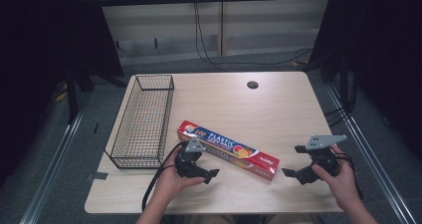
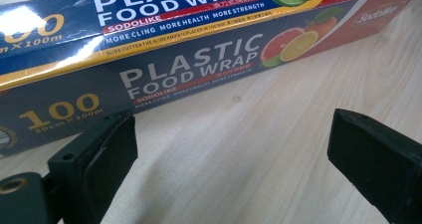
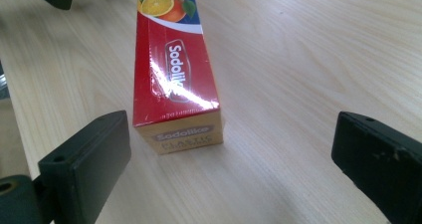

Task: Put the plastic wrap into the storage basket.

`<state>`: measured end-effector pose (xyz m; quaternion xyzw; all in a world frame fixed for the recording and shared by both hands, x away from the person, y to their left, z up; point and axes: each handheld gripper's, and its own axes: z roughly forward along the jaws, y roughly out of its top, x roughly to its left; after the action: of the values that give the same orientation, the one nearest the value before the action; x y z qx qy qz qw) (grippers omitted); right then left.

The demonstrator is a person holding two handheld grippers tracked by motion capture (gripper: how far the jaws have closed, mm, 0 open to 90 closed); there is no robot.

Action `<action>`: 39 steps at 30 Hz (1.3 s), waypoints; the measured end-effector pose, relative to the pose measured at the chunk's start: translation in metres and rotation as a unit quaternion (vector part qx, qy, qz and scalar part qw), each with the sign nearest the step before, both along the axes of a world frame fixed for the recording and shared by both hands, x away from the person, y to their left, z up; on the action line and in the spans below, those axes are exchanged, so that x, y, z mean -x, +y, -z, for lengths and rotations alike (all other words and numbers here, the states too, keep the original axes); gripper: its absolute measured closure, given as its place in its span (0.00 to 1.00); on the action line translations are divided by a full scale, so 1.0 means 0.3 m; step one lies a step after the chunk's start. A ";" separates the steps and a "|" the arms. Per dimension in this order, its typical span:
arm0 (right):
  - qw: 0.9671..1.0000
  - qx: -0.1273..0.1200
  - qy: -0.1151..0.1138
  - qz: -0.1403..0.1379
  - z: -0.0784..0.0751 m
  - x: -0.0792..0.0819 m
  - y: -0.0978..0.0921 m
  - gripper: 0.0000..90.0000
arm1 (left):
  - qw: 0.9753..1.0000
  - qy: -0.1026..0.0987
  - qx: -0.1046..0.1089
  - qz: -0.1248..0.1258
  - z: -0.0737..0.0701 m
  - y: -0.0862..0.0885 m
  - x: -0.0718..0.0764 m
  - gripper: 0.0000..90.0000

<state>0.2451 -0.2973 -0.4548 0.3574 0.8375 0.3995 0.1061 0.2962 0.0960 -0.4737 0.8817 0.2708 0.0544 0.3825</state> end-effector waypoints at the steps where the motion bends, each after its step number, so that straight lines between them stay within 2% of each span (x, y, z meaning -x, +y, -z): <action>1: 1.000 0.000 0.002 -0.004 0.002 0.001 0.000 0.03 | 1.000 0.002 0.006 -0.002 0.000 -0.002 -0.002 0.06; 6: 1.000 -0.005 0.005 0.000 0.005 0.005 -0.012 0.03 | 1.000 0.001 0.007 -0.001 -0.013 -0.008 -0.009 0.06; 8: 1.000 -0.004 0.005 0.001 0.005 0.006 -0.016 0.03 | 1.000 0.001 0.011 -0.003 -0.017 -0.008 -0.012 0.06; 9: 1.000 -0.006 0.007 -0.001 0.006 0.006 -0.017 0.03 | 1.000 0.003 0.020 0.001 -0.019 -0.009 -0.017 0.06; 12: 1.000 -0.005 0.009 0.000 0.011 0.011 -0.022 0.03 | 1.000 -0.005 0.018 0.007 -0.036 -0.014 -0.027 0.06; 18: 1.000 -0.012 0.011 0.000 0.013 0.019 -0.042 0.03 | 0.999 -0.015 0.038 0.012 -0.074 -0.030 -0.061 0.05; 19: 1.000 -0.013 0.012 0.003 0.011 0.022 -0.044 0.03 | 0.999 -0.016 0.031 0.014 -0.077 -0.031 -0.066 0.05; 21: 1.000 -0.019 0.012 0.005 0.007 0.024 -0.046 0.03 | 0.999 -0.016 0.037 0.016 -0.071 -0.036 -0.072 0.05; 22: 1.000 -0.026 0.010 0.003 0.004 0.023 -0.044 0.03 | 0.999 -0.018 0.031 0.015 -0.070 -0.038 -0.074 0.04; 26: 1.000 -0.024 0.011 0.001 0.005 0.020 -0.039 0.03 | 0.999 -0.016 0.027 0.017 -0.064 -0.045 -0.084 0.04; 32: 1.000 -0.025 0.011 -0.001 0.004 0.021 -0.039 0.03 | 0.999 -0.020 0.040 0.016 -0.081 -0.073 -0.111 0.04; 34: 1.000 -0.026 0.009 -0.002 0.003 0.026 -0.043 0.03 | 0.999 -0.023 0.030 0.025 -0.085 -0.090 -0.123 0.03; 38: 0.999 -0.031 0.013 -0.001 -0.001 0.033 -0.046 0.03 | 0.999 -0.026 0.030 0.035 -0.081 -0.122 -0.138 0.03; 39: 0.999 -0.031 0.011 -0.005 -0.002 0.032 -0.045 0.03 | 0.999 -0.017 0.028 0.039 -0.070 -0.134 -0.146 0.03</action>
<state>0.2354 -0.3108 -0.4543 0.3611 0.8275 0.4216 0.0838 0.3401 0.0558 -0.4527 0.8795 0.2313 0.0472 0.4132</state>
